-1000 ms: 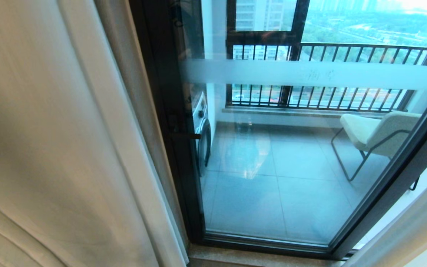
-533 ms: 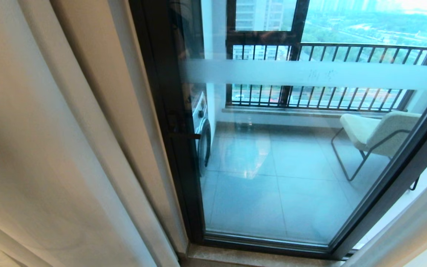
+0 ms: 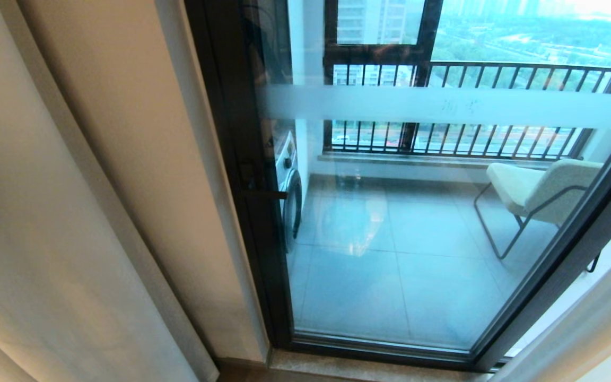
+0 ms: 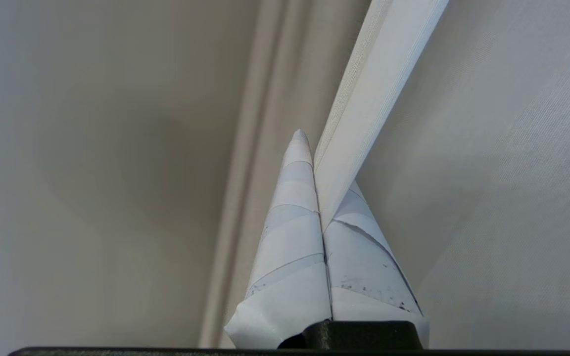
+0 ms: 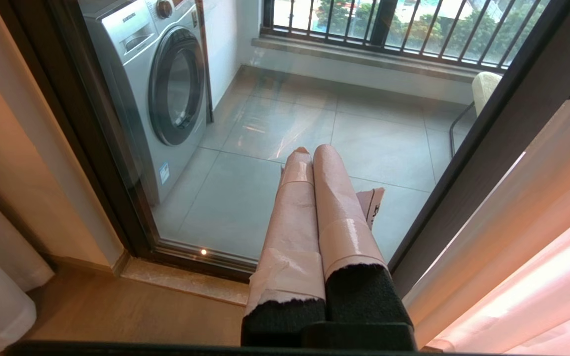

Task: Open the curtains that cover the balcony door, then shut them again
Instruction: Pull the inner curtains open on both sides

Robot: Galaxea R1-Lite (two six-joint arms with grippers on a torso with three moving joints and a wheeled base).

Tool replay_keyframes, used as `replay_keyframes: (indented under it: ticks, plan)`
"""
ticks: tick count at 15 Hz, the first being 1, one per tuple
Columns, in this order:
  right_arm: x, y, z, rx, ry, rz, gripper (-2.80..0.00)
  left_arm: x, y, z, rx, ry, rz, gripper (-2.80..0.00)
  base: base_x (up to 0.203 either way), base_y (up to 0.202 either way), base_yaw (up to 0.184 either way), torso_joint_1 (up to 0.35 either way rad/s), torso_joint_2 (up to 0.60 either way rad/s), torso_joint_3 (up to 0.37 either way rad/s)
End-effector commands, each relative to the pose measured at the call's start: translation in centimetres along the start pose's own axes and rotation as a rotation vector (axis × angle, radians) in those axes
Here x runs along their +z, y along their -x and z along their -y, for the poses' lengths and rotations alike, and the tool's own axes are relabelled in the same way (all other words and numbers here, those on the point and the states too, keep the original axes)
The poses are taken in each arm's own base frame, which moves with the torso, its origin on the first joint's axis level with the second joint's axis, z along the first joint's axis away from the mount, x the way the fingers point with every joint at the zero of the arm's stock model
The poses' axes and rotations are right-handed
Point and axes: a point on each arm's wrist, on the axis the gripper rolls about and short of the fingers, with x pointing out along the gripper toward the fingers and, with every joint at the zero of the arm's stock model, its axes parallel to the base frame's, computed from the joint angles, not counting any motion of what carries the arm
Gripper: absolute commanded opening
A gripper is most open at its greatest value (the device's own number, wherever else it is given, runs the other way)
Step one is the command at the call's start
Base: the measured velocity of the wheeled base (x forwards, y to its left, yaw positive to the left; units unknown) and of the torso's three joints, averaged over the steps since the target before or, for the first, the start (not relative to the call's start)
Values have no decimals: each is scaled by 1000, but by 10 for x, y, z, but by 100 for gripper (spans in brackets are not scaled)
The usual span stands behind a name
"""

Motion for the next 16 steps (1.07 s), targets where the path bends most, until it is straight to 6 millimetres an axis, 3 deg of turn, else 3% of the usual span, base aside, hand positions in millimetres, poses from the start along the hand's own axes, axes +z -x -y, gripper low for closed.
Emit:
replay_keyframes:
  ticks: [1,11,16]
  plan:
    - [0,0,0,1,1,0,-280,2,4,16,-37,18,4,-280,0,0,0,0,0,0]
    - [0,0,0,1,1,0,-280,45,55,107,-282,105,40,-280,0,0,0,0,0,0]
    - [0,0,0,2,1,0,-280,57,67,112,-304,101,47,-280,0,0,0,0,0,0]
